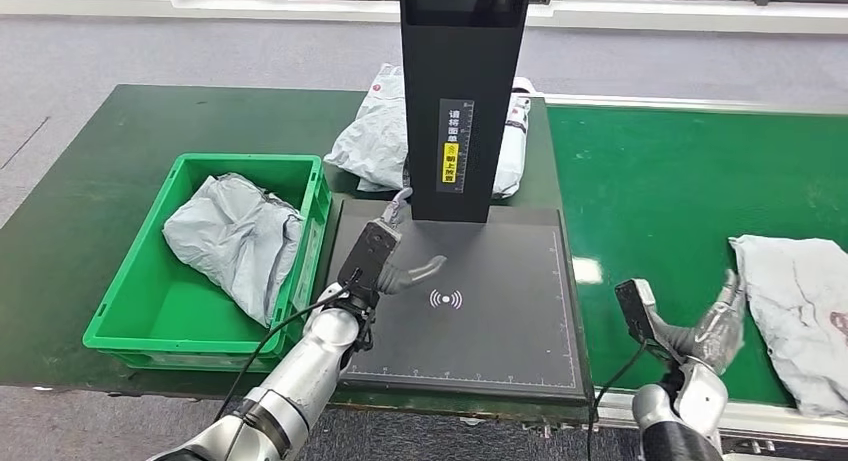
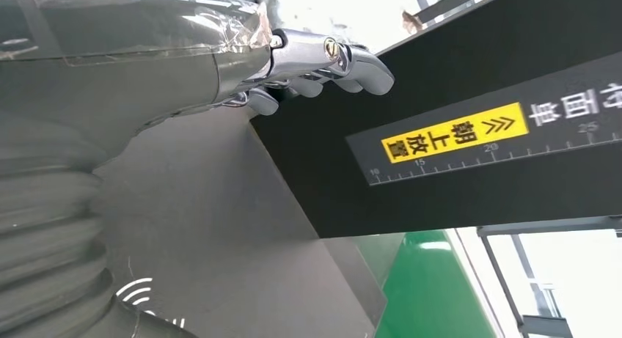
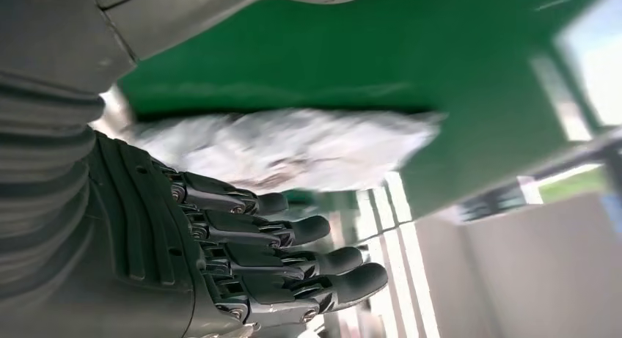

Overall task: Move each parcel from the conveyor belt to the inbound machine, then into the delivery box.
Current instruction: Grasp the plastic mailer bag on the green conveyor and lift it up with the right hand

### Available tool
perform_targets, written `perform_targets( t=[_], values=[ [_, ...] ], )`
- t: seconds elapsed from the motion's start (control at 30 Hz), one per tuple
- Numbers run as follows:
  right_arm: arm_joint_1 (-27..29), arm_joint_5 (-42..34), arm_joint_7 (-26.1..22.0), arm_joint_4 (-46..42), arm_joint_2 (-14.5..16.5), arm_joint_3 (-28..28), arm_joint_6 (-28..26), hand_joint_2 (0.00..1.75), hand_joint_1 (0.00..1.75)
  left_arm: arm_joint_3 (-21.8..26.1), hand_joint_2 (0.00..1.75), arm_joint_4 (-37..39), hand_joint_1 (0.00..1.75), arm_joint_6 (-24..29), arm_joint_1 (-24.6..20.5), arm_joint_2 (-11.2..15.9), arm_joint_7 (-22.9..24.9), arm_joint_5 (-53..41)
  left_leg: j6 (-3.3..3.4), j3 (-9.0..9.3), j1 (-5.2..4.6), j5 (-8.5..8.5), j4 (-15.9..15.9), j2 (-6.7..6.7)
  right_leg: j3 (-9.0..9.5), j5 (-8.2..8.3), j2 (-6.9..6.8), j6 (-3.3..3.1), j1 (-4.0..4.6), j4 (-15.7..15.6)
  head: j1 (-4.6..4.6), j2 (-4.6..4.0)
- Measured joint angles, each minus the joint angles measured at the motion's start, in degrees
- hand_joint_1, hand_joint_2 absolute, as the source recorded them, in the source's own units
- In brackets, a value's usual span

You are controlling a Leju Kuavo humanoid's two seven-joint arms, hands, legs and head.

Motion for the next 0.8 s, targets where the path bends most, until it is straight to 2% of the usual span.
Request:
perform_targets(
  t=[0.17,0.3,0.5,0.8],
  values=[
    [-0.9,4.71,0.78,8.09,-5.3,-4.36,0.37,1.75,0.0,0.01,1.75,2.07,0.0,1.17,-0.4,0.12,-0.69,1.62,0.11,-0.03,-0.08,-0.08,0.0,0.03,0.0,-0.01,0.04,0.03,-0.08,0.0,0.0,0.01],
    [-2.93,6.74,3.14,13.99,-8.35,-4.99,2.76,1.75,0.0,0.1,1.75,2.78,0.0,2.47,-0.34,1.03,-1.56,2.87,0.1,-0.02,-0.07,-0.07,-0.02,0.06,-0.01,-0.02,0.05,0.04,-0.07,0.0,-0.01,0.01],
    [-5.81,9.99,8.67,18.88,-9.69,-5.0,5.42,1.75,0.0,0.37,1.75,2.62,0.0,3.66,0.24,2.51,-1.73,3.32,0.09,-0.02,-0.06,-0.02,-0.04,0.06,0.01,-0.02,0.03,0.04,-0.06,0.02,-0.01,0.0],
    [-9.65,12.14,11.02,22.18,-10.91,-4.99,8.82,1.75,0.0,1.58,1.75,1.28,0.0,4.89,1.94,4.07,-1.83,4.16,0.09,-0.04,-0.07,-0.01,-0.02,0.04,0.01,-0.02,0.01,0.04,-0.07,0.02,-0.01,0.0]
  ],
)
